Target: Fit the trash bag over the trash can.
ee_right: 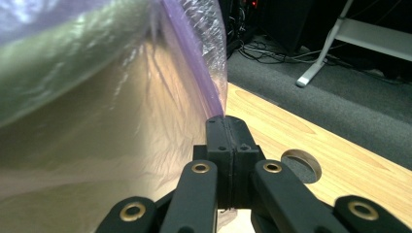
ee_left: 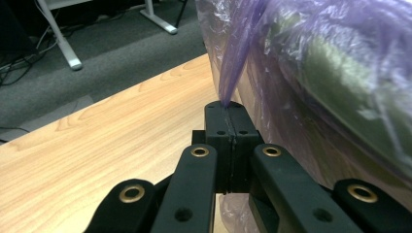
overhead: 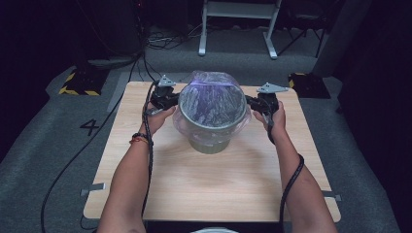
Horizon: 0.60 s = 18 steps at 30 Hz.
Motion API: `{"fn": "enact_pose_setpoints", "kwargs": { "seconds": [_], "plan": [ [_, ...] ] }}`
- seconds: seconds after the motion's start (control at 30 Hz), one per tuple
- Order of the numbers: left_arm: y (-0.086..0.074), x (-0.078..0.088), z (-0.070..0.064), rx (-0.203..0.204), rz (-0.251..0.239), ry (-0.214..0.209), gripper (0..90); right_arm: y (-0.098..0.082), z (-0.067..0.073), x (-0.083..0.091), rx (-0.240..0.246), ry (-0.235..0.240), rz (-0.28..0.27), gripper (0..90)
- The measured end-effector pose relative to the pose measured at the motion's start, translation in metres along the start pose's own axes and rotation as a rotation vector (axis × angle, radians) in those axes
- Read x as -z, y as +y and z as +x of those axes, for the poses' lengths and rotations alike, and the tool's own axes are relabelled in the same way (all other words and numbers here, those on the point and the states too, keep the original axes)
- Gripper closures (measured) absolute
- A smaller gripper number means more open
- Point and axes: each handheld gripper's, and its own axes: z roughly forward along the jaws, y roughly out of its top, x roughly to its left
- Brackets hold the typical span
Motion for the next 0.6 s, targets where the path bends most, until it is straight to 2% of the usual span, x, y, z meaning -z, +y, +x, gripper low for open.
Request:
{"fn": "enact_pose_setpoints", "kwargs": {
  "seconds": [0.1, 0.23, 0.27, 0.3, 0.33, 0.47, 0.6],
  "plan": [
    [0.000, -0.004, -0.001, -0.001, 0.004, -0.009, 89.9, -0.001, 0.000, -0.003, -0.007, -0.004, 0.005, 89.7],
    [0.000, -0.011, -0.003, -0.009, 0.046, -0.018, 90.0, 0.002, 0.000, -0.003, 0.002, -0.019, 0.009, 88.6],
    [-0.001, -0.013, -0.003, 0.000, 0.054, -0.018, 90.0, 0.003, 0.000, -0.002, 0.005, -0.029, 0.003, 87.6],
    [-0.002, -0.016, -0.002, -0.004, 0.086, -0.013, 90.0, 0.006, -0.002, 0.001, -0.002, -0.040, -0.030, 87.2],
    [-0.003, -0.017, -0.001, 0.003, 0.094, -0.015, 90.0, 0.007, -0.002, 0.003, 0.002, -0.052, -0.044, 86.9],
    [-0.006, -0.020, 0.002, 0.019, 0.113, -0.030, 89.9, 0.010, -0.003, 0.005, -0.002, -0.063, -0.053, 87.0],
    [-0.008, -0.022, 0.003, 0.029, 0.135, -0.025, 89.8, 0.016, -0.004, 0.003, -0.022, -0.077, -0.061, 87.0]
  ]
}}
